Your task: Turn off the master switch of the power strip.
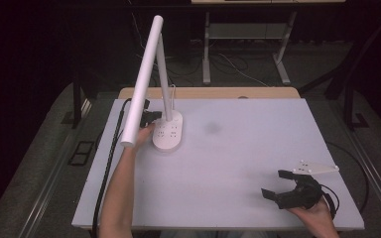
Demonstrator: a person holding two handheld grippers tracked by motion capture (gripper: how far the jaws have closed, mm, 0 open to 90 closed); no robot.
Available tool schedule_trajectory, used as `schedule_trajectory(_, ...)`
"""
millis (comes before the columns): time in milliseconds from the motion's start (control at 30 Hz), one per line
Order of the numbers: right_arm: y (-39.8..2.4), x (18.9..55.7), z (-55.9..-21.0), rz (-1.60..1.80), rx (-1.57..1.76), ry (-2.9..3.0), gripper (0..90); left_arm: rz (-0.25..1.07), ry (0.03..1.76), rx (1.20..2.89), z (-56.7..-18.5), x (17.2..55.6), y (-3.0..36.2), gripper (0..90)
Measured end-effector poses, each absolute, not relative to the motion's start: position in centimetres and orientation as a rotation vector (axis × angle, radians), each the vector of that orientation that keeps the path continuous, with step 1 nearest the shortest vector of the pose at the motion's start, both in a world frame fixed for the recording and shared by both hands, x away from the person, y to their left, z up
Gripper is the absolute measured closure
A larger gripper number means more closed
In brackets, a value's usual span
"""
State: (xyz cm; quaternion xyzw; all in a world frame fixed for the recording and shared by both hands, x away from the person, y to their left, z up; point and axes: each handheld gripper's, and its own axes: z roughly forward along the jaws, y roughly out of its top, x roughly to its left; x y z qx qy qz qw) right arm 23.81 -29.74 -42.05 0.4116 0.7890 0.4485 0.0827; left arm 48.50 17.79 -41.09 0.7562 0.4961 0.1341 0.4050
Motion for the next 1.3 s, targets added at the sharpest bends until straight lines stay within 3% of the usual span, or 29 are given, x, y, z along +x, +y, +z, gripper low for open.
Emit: schedule_trajectory(1300,-29.5,23.8,-42.0,1.333,1.226,2.368,0.2,0.419,1.149,1.823,-35.3,41.0,22.4,87.3)
